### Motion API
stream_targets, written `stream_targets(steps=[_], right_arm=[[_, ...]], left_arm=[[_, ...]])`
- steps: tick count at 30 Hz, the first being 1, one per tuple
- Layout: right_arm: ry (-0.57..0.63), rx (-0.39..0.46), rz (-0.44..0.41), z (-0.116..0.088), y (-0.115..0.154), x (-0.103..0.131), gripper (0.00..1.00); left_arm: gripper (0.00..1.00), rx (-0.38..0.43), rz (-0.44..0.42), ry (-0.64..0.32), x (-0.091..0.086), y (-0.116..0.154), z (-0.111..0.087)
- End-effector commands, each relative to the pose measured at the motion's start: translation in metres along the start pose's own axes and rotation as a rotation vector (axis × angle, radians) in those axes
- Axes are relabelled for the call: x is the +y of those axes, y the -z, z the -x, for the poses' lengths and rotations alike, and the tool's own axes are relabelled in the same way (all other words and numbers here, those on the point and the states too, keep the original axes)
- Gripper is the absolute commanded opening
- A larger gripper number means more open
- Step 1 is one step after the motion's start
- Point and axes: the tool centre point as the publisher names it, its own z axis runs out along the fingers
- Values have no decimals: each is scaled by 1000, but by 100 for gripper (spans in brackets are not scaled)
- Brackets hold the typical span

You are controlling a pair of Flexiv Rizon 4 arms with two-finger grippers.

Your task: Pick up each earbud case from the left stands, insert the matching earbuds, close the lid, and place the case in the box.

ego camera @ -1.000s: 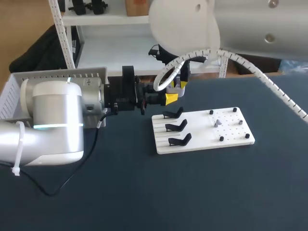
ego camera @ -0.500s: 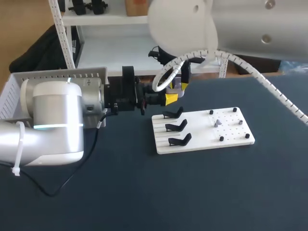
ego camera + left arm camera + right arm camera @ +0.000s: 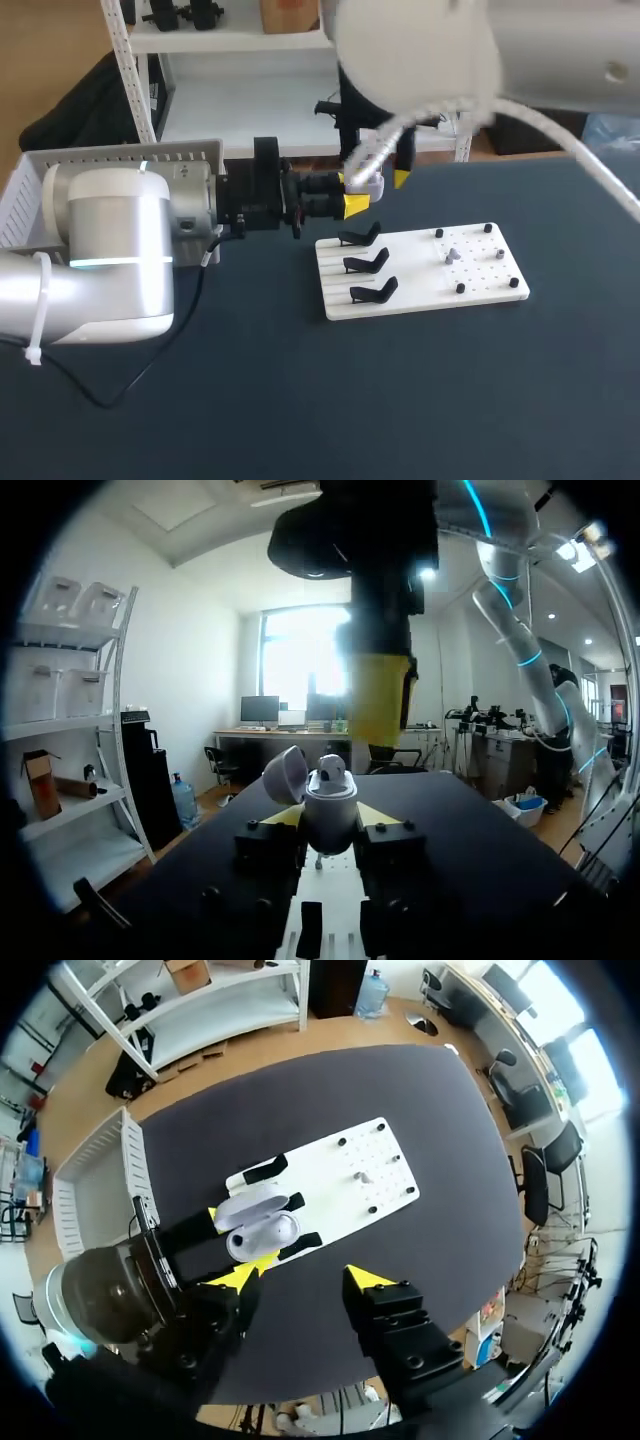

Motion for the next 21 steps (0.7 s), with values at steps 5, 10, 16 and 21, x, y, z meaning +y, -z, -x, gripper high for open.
stream_targets(steps=[5, 10, 16, 21], right_arm=[[16, -150, 153, -18, 7, -57, 100], [15, -159, 145, -18, 8, -63, 100], [15, -159, 145, -18, 8, -63, 100], [15, -159, 145, -18, 8, -63, 100]], left_arm=[[0, -3, 3, -1, -1, 0, 0], [0, -3, 3, -1, -1, 0, 0], [0, -3, 3, -1, -1, 0, 0], [0, -3, 3, -1, -1, 0, 0]])
